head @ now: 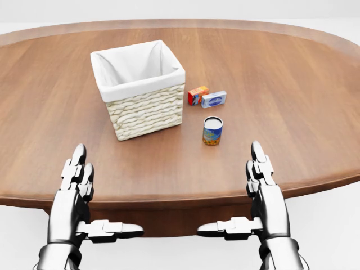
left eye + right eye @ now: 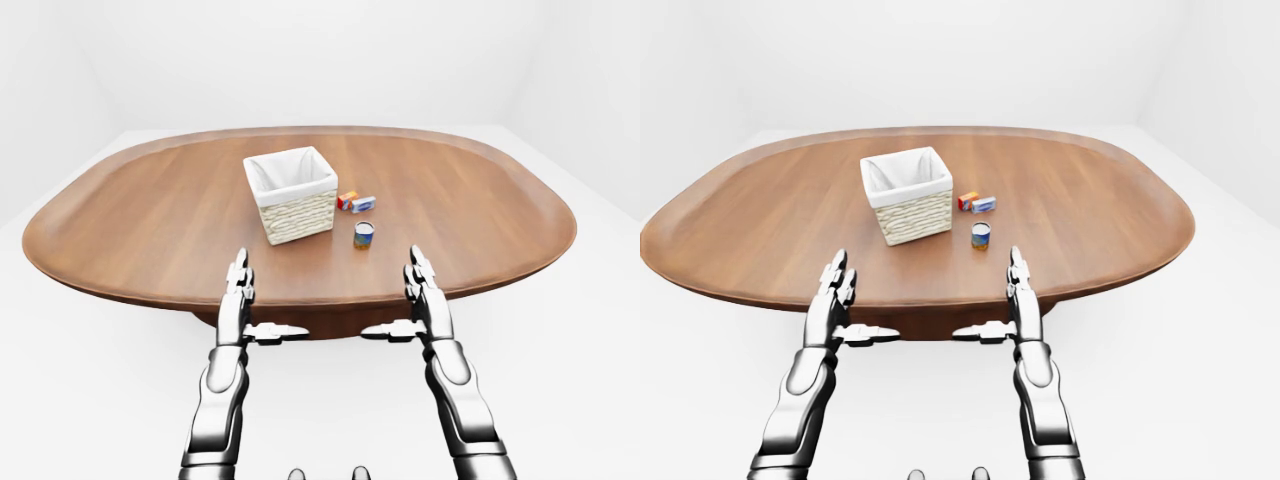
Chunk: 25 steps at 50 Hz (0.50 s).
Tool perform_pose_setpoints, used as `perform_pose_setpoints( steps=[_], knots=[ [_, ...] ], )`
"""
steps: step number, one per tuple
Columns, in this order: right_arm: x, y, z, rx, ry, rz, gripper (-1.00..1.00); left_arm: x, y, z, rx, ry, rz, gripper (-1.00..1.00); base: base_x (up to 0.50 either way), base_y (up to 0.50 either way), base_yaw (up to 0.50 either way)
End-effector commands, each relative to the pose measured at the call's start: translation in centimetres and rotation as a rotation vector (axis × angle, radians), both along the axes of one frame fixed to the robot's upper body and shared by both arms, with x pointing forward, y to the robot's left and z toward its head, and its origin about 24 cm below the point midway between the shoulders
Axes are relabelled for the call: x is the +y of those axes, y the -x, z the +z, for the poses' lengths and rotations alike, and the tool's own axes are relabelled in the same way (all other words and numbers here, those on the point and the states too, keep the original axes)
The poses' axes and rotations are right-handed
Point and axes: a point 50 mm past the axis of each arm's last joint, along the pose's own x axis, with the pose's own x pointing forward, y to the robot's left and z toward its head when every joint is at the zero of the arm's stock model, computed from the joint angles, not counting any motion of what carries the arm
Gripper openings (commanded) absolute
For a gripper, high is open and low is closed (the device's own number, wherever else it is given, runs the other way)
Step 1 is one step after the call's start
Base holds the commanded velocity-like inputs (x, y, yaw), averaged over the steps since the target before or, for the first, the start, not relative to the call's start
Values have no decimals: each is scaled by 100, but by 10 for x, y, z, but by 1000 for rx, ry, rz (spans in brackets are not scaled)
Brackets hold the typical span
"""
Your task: Pick up the alphabet soup and put it in the basket.
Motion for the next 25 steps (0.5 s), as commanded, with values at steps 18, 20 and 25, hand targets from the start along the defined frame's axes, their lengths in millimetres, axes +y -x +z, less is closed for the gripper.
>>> perform_pose_setpoints(
  steps=[18, 20, 25],
  knots=[
    [-1, -1, -6, 55, 21, 22, 100, 18, 8, 17, -41, 4, 36, 100, 7, 0, 0],
    [-1, -1, -6, 54, 15, 27, 100, 19, 10, 21, -51, 3, 44, 100, 26, 0, 0],
    [-2, -1, -6, 55, 11, 28, 100, 26, 21, 37, -109, 7, 66, 100, 29, 0, 0]
  ],
)
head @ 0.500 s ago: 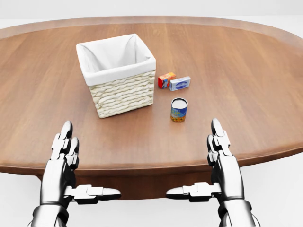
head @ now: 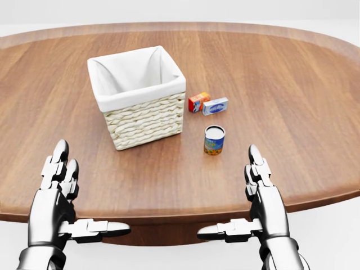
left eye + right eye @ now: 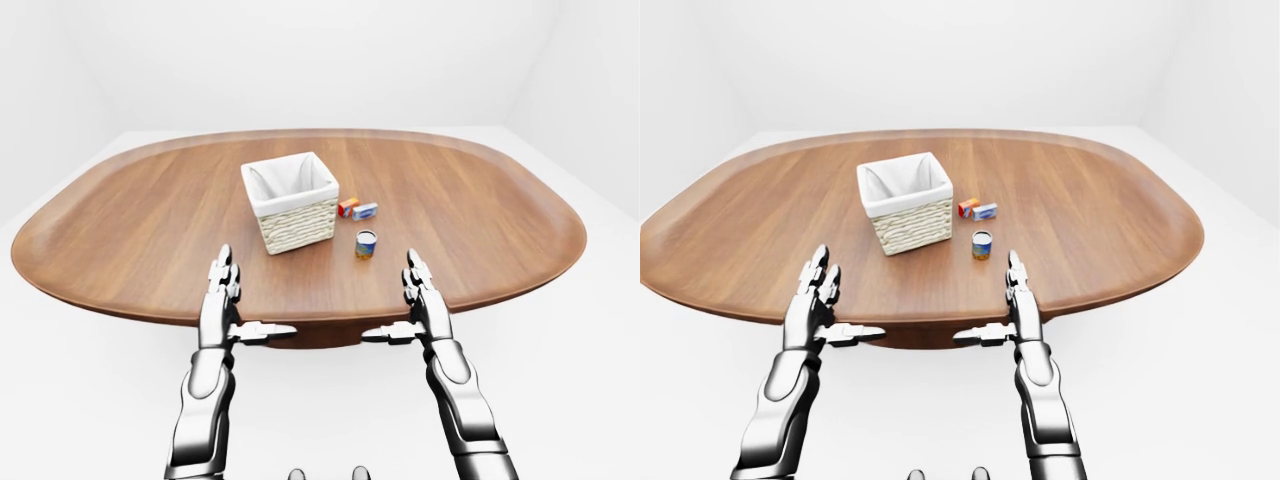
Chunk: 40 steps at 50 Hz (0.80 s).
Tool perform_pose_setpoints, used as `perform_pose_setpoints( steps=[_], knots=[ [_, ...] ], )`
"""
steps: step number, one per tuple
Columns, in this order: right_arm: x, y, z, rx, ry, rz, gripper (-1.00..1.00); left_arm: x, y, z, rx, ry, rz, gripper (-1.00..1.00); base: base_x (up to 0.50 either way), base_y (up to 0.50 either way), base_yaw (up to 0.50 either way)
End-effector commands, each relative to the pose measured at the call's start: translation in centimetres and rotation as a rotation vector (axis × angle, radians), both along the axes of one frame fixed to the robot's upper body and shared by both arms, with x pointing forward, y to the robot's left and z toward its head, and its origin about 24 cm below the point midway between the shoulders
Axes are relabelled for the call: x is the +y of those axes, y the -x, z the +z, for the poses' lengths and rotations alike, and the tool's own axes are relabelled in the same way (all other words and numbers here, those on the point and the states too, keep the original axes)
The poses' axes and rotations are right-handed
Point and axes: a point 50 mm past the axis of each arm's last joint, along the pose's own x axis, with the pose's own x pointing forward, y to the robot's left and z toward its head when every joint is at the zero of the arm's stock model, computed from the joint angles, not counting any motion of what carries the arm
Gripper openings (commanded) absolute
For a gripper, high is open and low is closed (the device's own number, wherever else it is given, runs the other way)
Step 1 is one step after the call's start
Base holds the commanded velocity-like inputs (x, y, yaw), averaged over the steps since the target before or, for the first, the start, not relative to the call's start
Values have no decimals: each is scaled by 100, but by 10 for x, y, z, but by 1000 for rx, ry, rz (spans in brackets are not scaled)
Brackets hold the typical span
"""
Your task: Pick up the alphabet soup and put it in the basket.
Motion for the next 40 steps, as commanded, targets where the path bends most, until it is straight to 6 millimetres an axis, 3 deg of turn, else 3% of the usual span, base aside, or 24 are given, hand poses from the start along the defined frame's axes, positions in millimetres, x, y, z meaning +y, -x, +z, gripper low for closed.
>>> perform_pose_setpoints(
  steps=[1, 9, 17, 30, 40],
  knots=[
    [0, 0, -1, 7, -8, 8, 100, 11, 16, 24, -83, 0, 36, 100, 29, 0, 0],
    [0, 2, 1, 5, -13, 13, 100, 18, 31, 45, -171, 1, 60, 100, 29, 0, 0],
    [0, 2, 1, 2, -12, 15, 100, 26, 63, 77, -311, 5, 91, 100, 29, 0, 0],
    [0, 2, 1, 2, -16, 13, 100, 24, 77, 85, -343, 10, 86, 100, 29, 0, 0],
    [1, 3, 0, 1, -14, 17, 100, 25, 74, 84, -339, 9, 91, 100, 29, 0, 0]
  ],
)
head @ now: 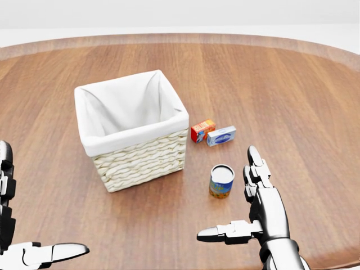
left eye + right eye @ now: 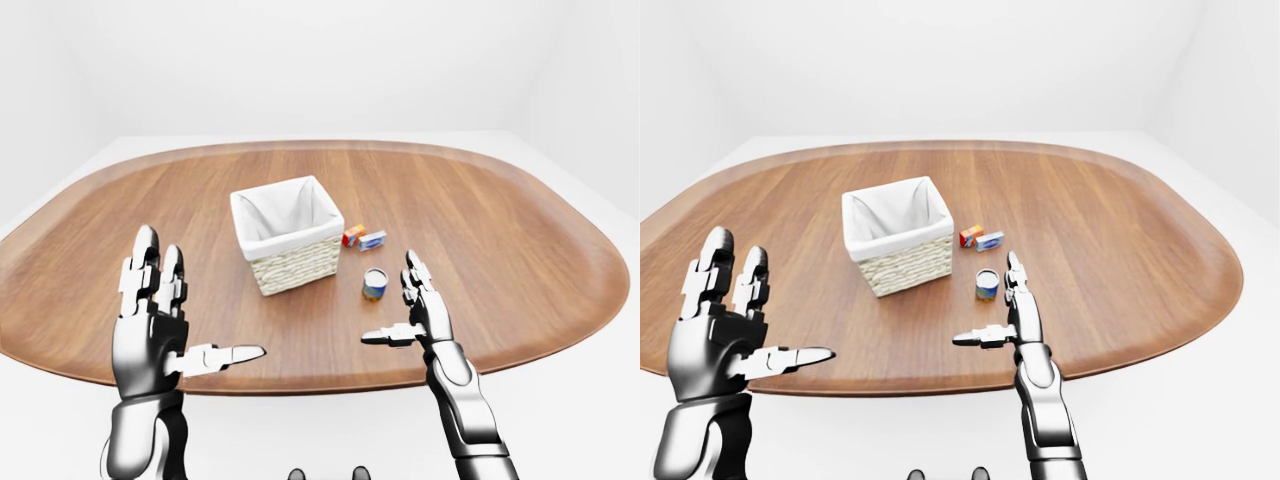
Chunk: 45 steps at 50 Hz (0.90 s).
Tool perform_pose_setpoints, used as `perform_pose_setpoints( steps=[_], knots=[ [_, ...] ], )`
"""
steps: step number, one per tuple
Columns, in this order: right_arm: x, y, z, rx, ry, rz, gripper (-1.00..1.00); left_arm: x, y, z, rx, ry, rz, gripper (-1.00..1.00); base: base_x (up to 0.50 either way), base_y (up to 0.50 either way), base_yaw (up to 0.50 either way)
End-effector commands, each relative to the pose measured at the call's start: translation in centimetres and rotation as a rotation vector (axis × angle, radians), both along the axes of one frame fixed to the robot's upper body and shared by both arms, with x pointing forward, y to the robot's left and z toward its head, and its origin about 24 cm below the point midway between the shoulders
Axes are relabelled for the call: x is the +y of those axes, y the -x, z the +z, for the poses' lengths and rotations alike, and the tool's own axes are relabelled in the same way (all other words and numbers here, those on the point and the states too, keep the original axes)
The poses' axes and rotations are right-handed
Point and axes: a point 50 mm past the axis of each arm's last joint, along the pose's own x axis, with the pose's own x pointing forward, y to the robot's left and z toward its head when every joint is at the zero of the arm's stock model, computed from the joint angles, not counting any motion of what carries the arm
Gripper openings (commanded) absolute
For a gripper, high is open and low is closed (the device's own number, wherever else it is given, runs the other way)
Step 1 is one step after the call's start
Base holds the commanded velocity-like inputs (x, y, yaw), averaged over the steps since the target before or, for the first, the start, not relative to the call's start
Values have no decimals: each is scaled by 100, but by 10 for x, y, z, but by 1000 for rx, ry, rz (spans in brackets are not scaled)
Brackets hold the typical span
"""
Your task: Pick up the alphabet soup and put it in the basket.
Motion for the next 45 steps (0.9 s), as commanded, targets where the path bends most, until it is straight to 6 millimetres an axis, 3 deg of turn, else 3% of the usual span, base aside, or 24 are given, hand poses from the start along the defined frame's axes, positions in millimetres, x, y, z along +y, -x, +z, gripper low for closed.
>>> perform_pose_setpoints(
  steps=[1, 45],
  knots=[
    [1, 0, 0, 0, 0, 5, 100, 0, 6, 5, -19, -5, 3, 100, 30, 0, 0],
    [1, 0, -1, -3, 5, 5, 100, -5, 8, 3, -5, -12, -14, 100, 28, 0, 0]
  ],
)
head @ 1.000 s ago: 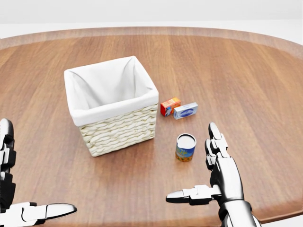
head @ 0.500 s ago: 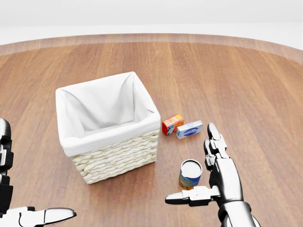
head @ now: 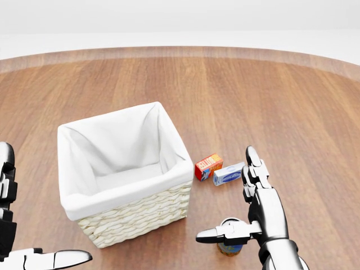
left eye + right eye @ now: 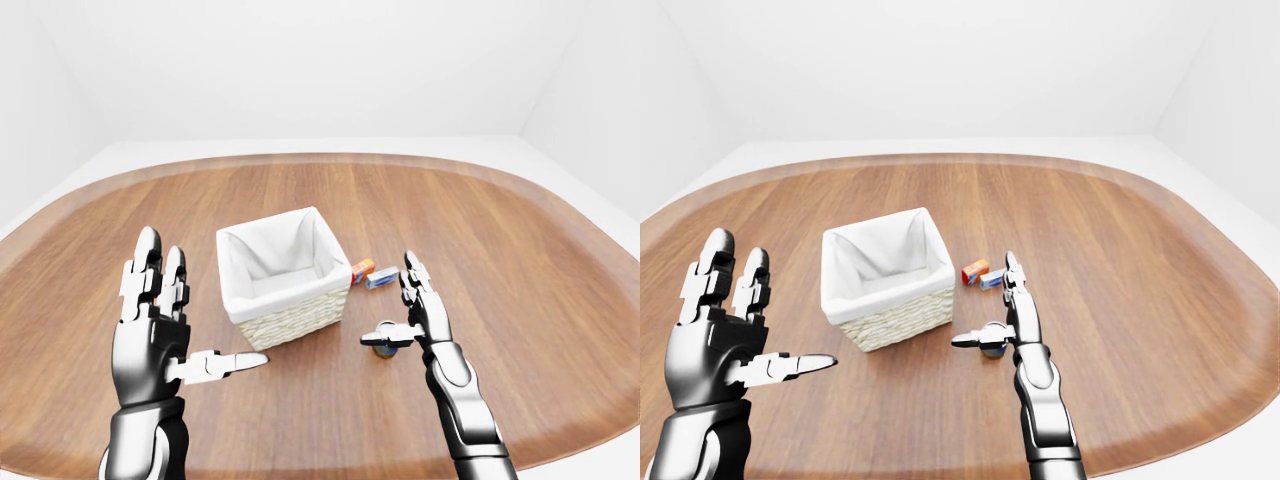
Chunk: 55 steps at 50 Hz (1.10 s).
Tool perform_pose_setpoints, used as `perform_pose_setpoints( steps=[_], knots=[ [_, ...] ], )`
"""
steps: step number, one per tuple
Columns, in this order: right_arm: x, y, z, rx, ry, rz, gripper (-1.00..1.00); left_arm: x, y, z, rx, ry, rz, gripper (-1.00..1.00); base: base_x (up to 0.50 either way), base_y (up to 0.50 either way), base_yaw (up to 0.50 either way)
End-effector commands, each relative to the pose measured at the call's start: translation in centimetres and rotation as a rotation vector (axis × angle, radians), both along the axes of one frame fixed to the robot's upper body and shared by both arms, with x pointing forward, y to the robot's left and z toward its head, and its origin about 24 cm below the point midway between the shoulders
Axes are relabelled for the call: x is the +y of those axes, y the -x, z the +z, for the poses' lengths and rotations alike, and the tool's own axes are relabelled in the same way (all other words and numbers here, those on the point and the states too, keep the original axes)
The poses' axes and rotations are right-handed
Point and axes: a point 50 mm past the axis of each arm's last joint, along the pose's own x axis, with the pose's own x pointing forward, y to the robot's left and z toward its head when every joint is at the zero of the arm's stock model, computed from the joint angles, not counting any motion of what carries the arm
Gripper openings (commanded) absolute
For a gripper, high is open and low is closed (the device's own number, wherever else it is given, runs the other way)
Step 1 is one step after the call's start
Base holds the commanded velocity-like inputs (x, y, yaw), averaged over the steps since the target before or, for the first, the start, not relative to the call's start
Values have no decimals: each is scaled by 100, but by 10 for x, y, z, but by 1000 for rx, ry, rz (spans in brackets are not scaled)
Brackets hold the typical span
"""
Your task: Pick up the alphabet soup and put it in the basket.
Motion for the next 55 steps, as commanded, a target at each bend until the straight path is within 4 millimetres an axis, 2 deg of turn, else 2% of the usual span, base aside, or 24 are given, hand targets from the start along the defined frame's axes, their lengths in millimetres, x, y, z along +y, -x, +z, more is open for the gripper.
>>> perform_pose_setpoints(
  steps=[1, 16, 22, 36, 44, 55],
  knots=[
    [-1, -1, -1, 3, 2, -7, 100, 0, 0, 0, 2, -2, -1, 100, 0, 0, 0],
    [-12, -16, -4, 25, 1, -63, 100, -1, -1, -1, 6, 0, -5, 100, 0, 0, 0],
    [-15, -15, -4, 23, 2, -72, 100, -2, -1, -2, 12, 0, -9, 100, 0, 0, 0],
    [-22, -20, -26, 57, 41, -99, 100, -4, -1, -3, 16, 2, -17, 100, 0, 0, 0],
    [-28, -22, -50, 168, 73, -121, 100, -5, 1, -3, 17, 3, -22, 100, 0, 0, 0],
    [-29, -24, -66, 254, 81, -120, 100, -4, 0, -3, 14, 4, -22, 100, 0, 0, 0]
  ],
)
